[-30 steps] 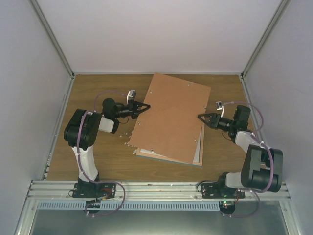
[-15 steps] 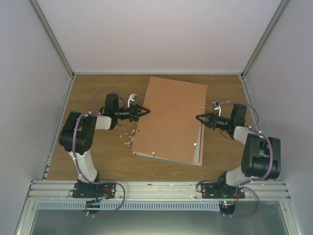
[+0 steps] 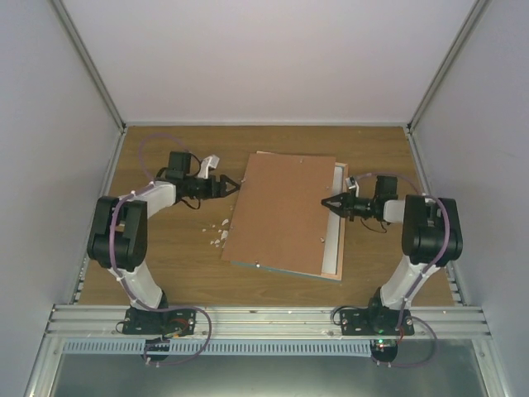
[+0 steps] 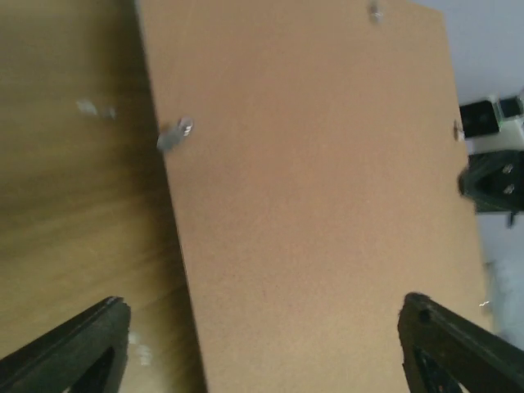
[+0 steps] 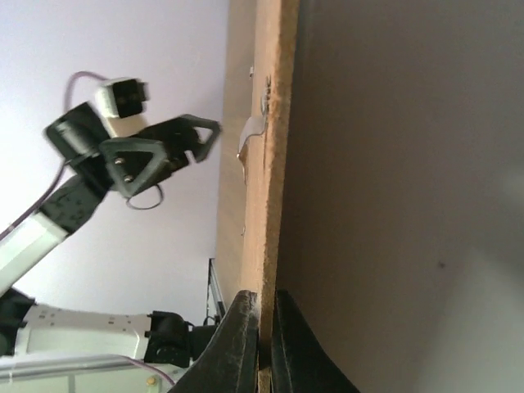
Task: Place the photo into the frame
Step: Place the photo frame item in the photo frame, then adjust the photo frame item on the photo frame.
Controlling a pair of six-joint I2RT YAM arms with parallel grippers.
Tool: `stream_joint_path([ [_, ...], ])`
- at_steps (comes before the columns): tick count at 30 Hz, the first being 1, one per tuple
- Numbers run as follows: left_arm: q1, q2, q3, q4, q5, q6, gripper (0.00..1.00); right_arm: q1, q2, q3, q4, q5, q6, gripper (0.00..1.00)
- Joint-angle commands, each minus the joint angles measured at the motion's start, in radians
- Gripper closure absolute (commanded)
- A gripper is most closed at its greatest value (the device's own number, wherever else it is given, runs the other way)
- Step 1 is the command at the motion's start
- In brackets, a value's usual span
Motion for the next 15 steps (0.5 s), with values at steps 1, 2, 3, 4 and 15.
stream_joint_path([
  [1, -0.011, -0.111, 0.075, -0.192, -0.183, 0.444, 0.07, -0.002, 0.073, 0.045, -0.032, 0.048, -0.098, 0.99],
  [2, -0.026, -0.119, 0.092, -0.244, -0.201, 0.542, 0.06, -0.002, 0.084, 0.047, -0.038, 0.049, -0.108, 0.99],
  [3, -0.039, -0.130, 0.099, -0.284, -0.212, 0.627, 0.06, -0.003, 0.093, 0.050, -0.040, 0.048, -0.115, 0.99],
  [4, -0.051, -0.145, 0.095, -0.319, -0.198, 0.715, 0.06, -0.003, 0.098, 0.053, -0.045, 0.048, -0.123, 1.00],
  [15, -0.254, -0.293, -0.045, -0.478, -0.269, 1.185, 0.07, -0.026, 0.079, 0.089, -0.218, 0.150, -0.262, 0.93],
])
